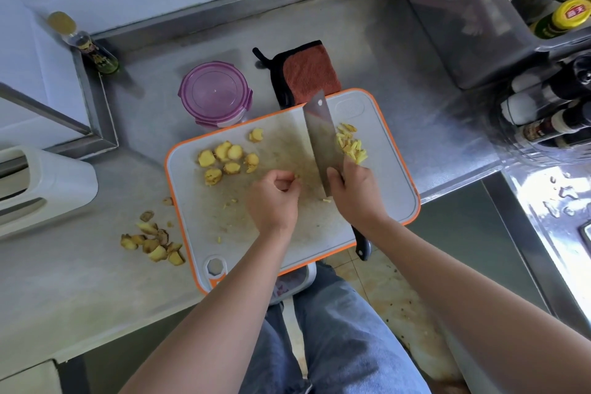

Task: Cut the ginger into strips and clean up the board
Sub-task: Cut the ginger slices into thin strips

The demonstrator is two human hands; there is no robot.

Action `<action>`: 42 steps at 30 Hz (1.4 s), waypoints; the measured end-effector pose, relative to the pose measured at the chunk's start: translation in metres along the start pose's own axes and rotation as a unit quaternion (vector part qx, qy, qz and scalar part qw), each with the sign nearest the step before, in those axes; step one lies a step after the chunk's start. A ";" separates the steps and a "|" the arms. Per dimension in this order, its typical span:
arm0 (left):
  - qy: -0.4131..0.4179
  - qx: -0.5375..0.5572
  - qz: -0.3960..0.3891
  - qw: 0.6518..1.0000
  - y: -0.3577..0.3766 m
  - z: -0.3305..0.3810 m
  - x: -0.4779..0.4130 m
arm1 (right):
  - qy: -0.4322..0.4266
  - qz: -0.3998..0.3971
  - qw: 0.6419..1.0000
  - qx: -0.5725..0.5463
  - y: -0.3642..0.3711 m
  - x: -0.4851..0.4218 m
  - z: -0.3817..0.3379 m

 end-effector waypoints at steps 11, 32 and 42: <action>0.025 -0.048 0.053 0.997 -0.020 -0.014 0.004 | -0.031 -0.075 0.997 -0.006 0.017 0.019 0.003; 0.064 -0.113 -0.048 0.990 0.009 0.016 -0.008 | 0.042 -0.023 0.997 -0.053 -0.036 0.003 0.019; 0.136 -0.244 -0.030 0.960 0.037 0.038 -0.024 | 0.049 -0.016 0.998 -0.030 -0.035 0.004 0.030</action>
Point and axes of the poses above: each hand's wrist, its own x-axis away from the middle knuckle, its own y-axis out of the palm, z = x × y, the point moved 1 cm from there along -x, towards the middle knuckle, and after that the axes turned 8 degrees about -z, right-handed, at the moved point
